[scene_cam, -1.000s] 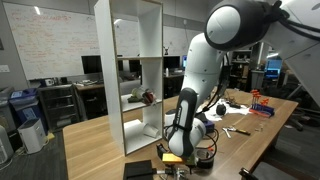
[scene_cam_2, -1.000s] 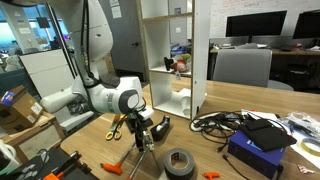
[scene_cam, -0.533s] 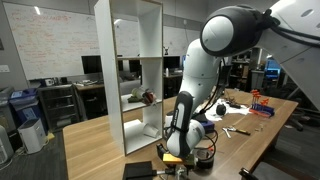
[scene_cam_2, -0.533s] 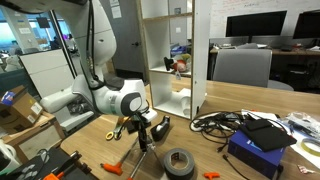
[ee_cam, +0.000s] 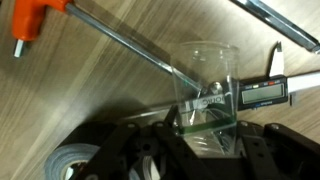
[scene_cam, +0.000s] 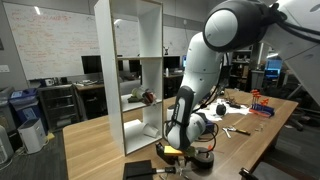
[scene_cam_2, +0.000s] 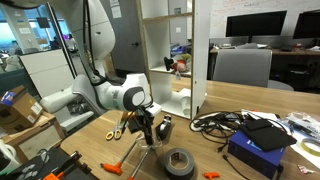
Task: Pick up the plastic cup from the table and put it in the bottom compartment of the cabinet.
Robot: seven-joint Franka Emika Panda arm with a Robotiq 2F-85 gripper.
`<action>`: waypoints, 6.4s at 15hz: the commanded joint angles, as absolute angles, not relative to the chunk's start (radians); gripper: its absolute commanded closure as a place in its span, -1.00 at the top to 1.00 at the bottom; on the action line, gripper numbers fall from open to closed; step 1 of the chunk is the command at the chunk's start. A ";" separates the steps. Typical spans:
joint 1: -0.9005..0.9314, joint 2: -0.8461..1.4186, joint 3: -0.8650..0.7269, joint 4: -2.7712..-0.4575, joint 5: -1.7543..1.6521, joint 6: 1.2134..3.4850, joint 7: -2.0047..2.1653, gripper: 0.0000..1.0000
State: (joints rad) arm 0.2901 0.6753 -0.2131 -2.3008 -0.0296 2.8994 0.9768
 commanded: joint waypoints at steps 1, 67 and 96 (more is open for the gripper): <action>0.382 0.539 -0.325 -2.366 -0.045 2.871 0.977 -0.63; 0.304 1.131 -0.075 -1.256 -1.553 2.394 1.906 -0.73; 0.241 1.356 -0.061 -0.963 -1.433 2.385 1.785 0.11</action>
State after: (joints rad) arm 0.2483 1.3284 -0.0743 -1.0224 -1.4596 2.4068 1.8317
